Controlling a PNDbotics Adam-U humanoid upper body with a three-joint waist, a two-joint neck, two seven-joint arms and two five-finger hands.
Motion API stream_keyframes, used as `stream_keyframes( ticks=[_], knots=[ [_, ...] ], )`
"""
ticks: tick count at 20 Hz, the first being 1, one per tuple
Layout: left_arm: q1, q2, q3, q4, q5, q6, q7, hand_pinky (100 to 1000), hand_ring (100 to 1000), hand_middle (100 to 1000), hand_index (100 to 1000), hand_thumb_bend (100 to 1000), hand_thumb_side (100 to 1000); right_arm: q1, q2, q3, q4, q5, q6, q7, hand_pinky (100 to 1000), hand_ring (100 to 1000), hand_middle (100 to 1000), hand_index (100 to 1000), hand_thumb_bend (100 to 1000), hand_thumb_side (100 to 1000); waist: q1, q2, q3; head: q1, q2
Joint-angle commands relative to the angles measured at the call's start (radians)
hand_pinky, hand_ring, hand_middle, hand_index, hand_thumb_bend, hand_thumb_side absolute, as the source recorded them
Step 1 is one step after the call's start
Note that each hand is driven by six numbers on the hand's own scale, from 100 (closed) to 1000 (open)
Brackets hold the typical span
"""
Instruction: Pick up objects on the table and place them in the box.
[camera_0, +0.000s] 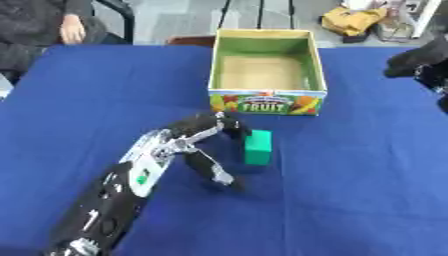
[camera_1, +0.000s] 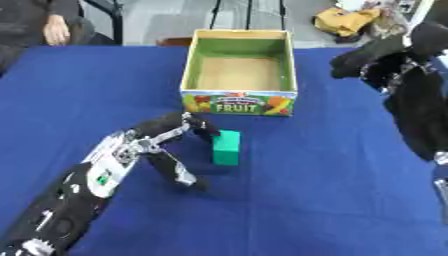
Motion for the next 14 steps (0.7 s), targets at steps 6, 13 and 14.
stream_keyframes(
  ticks=[6, 13, 14],
  knots=[
    [-0.035, -0.002, 0.02, 0.025, -0.039, 0.014, 0.093, 684, 637, 589, 808, 811, 596, -0.017, -0.011, -0.002, -0.021, -0.004, 0.0, 0.005, 720, 708, 551, 608, 100, 870, 0.001, -0.011, -0.005, 0.007, -0.013],
    [-0.043, -0.005, 0.032, 0.041, -0.047, 0.028, 0.122, 687, 642, 594, 814, 811, 591, -0.017, -0.01, 0.0, -0.021, -0.003, -0.001, 0.007, 720, 708, 551, 607, 100, 871, 0.0, -0.008, -0.007, 0.011, -0.014],
    [-0.045, -0.004, 0.033, 0.043, -0.048, 0.031, 0.125, 687, 642, 594, 814, 811, 591, -0.017, -0.009, 0.0, -0.021, -0.003, -0.001, 0.007, 720, 708, 551, 607, 100, 871, 0.0, -0.008, -0.007, 0.011, -0.013]
  ],
)
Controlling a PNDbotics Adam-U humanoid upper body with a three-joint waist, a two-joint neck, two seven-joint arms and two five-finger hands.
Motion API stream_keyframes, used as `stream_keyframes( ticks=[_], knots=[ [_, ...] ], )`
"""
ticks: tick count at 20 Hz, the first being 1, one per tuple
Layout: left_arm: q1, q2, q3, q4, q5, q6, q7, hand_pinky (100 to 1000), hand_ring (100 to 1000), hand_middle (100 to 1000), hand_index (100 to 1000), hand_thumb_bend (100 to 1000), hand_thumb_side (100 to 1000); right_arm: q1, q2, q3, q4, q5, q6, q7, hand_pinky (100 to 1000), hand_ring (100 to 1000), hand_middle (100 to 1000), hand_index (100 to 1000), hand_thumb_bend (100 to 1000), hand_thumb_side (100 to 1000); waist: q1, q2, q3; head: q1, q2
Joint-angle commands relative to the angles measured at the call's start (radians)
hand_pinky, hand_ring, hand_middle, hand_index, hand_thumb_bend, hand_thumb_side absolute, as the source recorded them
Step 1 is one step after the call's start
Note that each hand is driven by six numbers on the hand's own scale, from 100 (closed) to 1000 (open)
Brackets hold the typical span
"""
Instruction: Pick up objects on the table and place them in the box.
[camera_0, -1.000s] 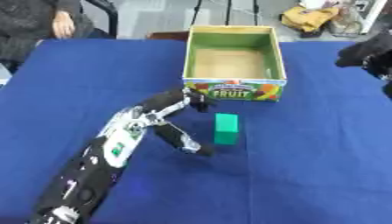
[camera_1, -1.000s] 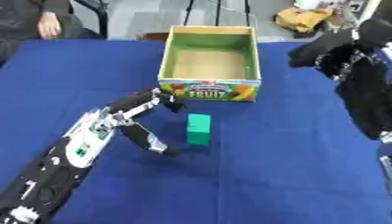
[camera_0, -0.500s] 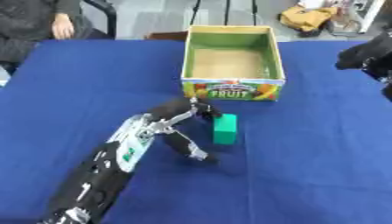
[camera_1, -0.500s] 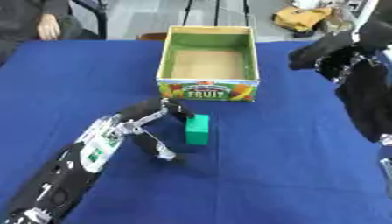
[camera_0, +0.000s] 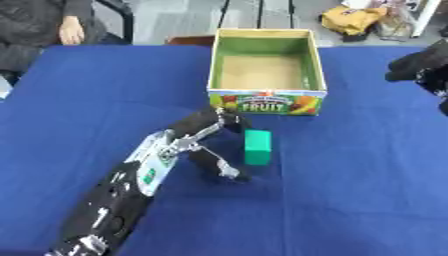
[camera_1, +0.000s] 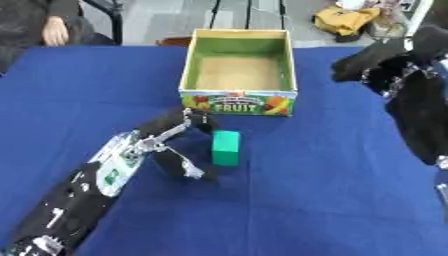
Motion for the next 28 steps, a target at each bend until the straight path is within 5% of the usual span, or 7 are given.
stream_keyframes(
  ticks=[1, 28],
  knots=[
    [-0.029, 0.006, 0.015, -0.005, -0.004, 0.007, 0.016, 691, 646, 597, 817, 812, 589, -0.016, -0.009, -0.001, -0.021, -0.003, -0.002, 0.003, 720, 709, 551, 607, 100, 872, -0.002, -0.014, -0.001, 0.003, -0.009],
    [-0.084, -0.003, 0.017, 0.062, -0.016, -0.035, 0.018, 682, 633, 585, 796, 793, 570, -0.039, 0.007, 0.018, -0.021, -0.017, 0.001, 0.026, 719, 710, 551, 606, 100, 873, -0.001, -0.002, -0.027, 0.013, -0.016]
  ],
)
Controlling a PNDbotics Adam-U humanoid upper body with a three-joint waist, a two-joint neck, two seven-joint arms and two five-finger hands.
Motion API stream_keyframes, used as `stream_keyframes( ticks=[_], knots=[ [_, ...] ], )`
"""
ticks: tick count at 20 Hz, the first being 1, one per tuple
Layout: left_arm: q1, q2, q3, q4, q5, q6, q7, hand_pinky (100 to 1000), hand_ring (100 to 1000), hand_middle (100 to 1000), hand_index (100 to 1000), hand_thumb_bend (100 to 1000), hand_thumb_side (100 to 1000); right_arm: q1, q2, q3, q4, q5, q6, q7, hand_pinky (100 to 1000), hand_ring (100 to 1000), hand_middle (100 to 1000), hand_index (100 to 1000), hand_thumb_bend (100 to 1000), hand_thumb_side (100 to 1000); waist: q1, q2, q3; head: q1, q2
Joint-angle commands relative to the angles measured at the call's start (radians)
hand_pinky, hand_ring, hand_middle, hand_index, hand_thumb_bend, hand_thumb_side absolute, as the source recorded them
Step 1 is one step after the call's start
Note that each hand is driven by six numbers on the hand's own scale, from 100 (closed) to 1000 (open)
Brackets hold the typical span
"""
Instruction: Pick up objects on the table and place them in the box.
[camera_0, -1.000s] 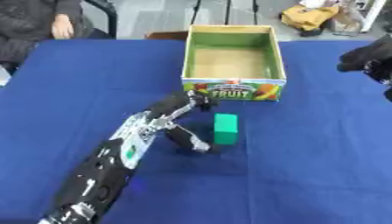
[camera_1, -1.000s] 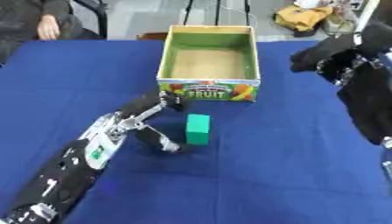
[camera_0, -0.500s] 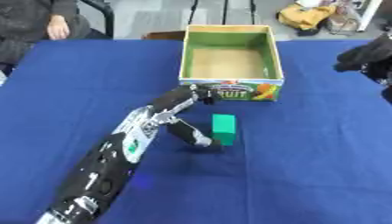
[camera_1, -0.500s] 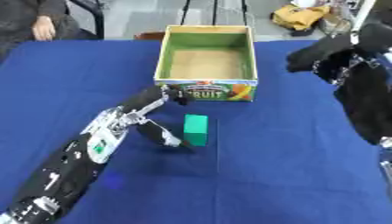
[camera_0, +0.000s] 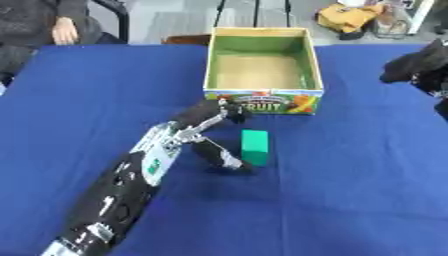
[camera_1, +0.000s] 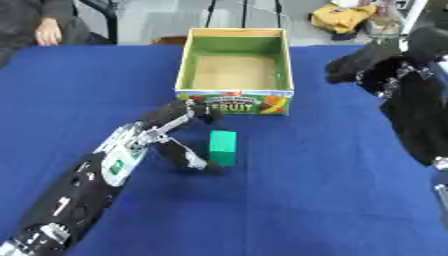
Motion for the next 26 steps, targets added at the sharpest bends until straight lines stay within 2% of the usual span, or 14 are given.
stream_keyframes(
  ticks=[1, 12, 16, 18, 23, 26],
  knots=[
    [-0.025, -0.004, 0.003, -0.003, -0.009, -0.005, 0.008, 681, 630, 583, 794, 787, 565, -0.016, -0.004, 0.0, -0.021, -0.008, -0.001, 0.006, 719, 710, 551, 605, 100, 875, -0.001, -0.014, -0.002, 0.004, -0.011],
    [-0.031, -0.024, 0.003, 0.031, -0.031, -0.008, 0.033, 658, 610, 561, 772, 774, 563, -0.02, 0.002, 0.008, -0.021, -0.005, 0.004, 0.012, 718, 710, 550, 604, 100, 879, 0.001, -0.004, -0.018, 0.007, -0.013],
    [-0.032, -0.027, 0.003, 0.033, -0.036, -0.004, 0.041, 622, 574, 522, 727, 752, 558, -0.021, 0.003, 0.009, -0.021, -0.004, 0.005, 0.014, 718, 710, 550, 604, 100, 881, 0.002, -0.001, -0.023, 0.007, -0.013],
    [-0.032, -0.028, 0.003, 0.035, -0.04, 0.001, 0.048, 586, 539, 488, 687, 724, 547, -0.021, 0.004, 0.01, -0.021, -0.004, 0.006, 0.014, 718, 711, 550, 603, 100, 881, 0.002, 0.0, -0.024, 0.008, -0.013],
    [-0.03, -0.028, 0.002, 0.039, -0.049, 0.006, 0.059, 518, 543, 428, 617, 656, 521, -0.021, 0.004, 0.012, -0.021, -0.004, 0.007, 0.015, 718, 711, 550, 603, 100, 882, 0.003, 0.0, -0.023, 0.008, -0.011],
    [-0.029, -0.027, 0.001, 0.041, -0.054, 0.007, 0.059, 481, 512, 390, 576, 532, 465, -0.021, 0.004, 0.012, -0.021, -0.003, 0.008, 0.015, 717, 711, 550, 603, 100, 883, 0.004, 0.001, -0.024, 0.007, -0.012]
  ],
)
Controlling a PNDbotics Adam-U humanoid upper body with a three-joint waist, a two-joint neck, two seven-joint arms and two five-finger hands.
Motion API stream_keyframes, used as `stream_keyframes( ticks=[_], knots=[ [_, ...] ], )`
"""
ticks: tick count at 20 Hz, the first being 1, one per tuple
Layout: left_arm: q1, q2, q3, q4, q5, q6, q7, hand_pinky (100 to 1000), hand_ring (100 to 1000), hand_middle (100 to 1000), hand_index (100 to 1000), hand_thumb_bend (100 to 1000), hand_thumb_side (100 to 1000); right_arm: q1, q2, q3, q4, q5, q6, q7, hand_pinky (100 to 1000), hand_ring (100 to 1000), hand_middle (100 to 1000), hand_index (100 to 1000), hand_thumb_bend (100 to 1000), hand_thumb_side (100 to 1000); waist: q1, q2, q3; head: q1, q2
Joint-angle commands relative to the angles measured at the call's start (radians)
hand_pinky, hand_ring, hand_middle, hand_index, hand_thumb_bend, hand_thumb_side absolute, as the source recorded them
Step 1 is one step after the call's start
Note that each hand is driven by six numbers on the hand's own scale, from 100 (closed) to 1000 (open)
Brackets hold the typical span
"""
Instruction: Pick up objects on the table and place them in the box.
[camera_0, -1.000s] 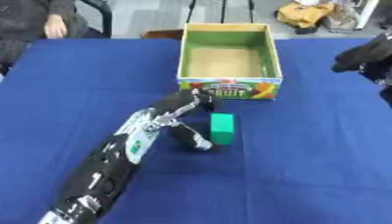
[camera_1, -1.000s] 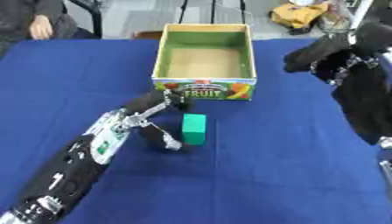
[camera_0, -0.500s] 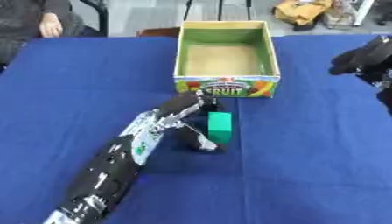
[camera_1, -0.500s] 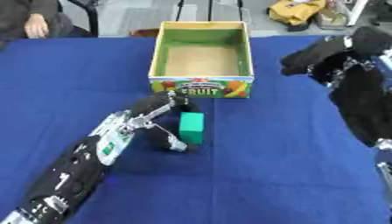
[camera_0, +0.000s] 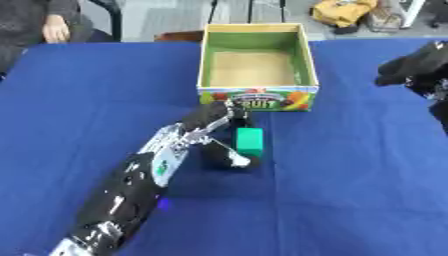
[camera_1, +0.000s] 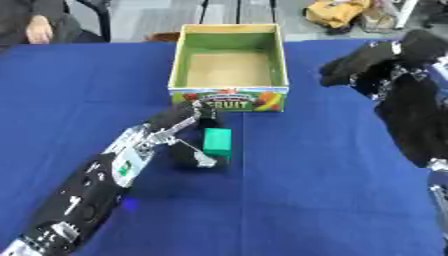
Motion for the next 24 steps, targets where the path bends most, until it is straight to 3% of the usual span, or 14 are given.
stream_keyframes(
  ticks=[1, 2, 3, 5, 8, 15, 24],
  knots=[
    [-0.01, 0.005, 0.001, 0.0, -0.012, 0.002, 0.002, 475, 507, 382, 569, 496, 445, -0.014, -0.01, -0.003, -0.021, -0.003, -0.001, 0.002, 717, 711, 550, 603, 100, 883, -0.001, -0.012, 0.0, 0.002, -0.012],
    [-0.009, 0.005, 0.001, 0.0, -0.013, 0.003, 0.002, 459, 491, 361, 547, 391, 378, -0.014, -0.01, -0.002, -0.021, -0.003, 0.0, 0.002, 717, 711, 550, 603, 100, 883, -0.001, -0.012, 0.0, 0.002, -0.011],
    [-0.009, 0.005, 0.001, 0.0, -0.015, 0.005, 0.002, 454, 487, 354, 540, 359, 358, -0.013, -0.009, -0.002, -0.021, -0.003, 0.0, 0.002, 717, 711, 550, 603, 100, 883, 0.0, -0.012, 0.0, 0.002, -0.011],
    [-0.008, 0.005, 0.001, 0.001, -0.02, 0.012, 0.003, 418, 455, 309, 495, 212, 249, -0.013, -0.01, -0.002, -0.021, -0.003, 0.001, 0.002, 717, 711, 550, 603, 100, 884, 0.0, -0.012, 0.001, 0.002, -0.011],
    [-0.006, 0.005, 0.002, 0.003, -0.022, 0.018, 0.008, 372, 415, 260, 446, 147, 212, -0.013, -0.01, -0.002, -0.021, -0.002, 0.001, 0.001, 717, 711, 550, 602, 100, 884, 0.001, -0.013, 0.001, 0.0, -0.01],
    [-0.007, 0.025, 0.006, -0.021, 0.014, 0.015, 0.01, 324, 373, 213, 398, 135, 189, -0.014, -0.011, -0.002, -0.021, -0.001, 0.001, 0.0, 716, 711, 550, 602, 100, 882, 0.002, -0.014, 0.003, -0.004, -0.011],
    [-0.038, 0.146, 0.014, -0.165, 0.184, 0.049, -0.056, 278, 328, 162, 351, 158, 130, -0.014, -0.014, -0.001, -0.021, -0.005, -0.001, 0.003, 716, 711, 551, 602, 100, 881, 0.01, -0.016, 0.0, -0.009, -0.015]
  ],
)
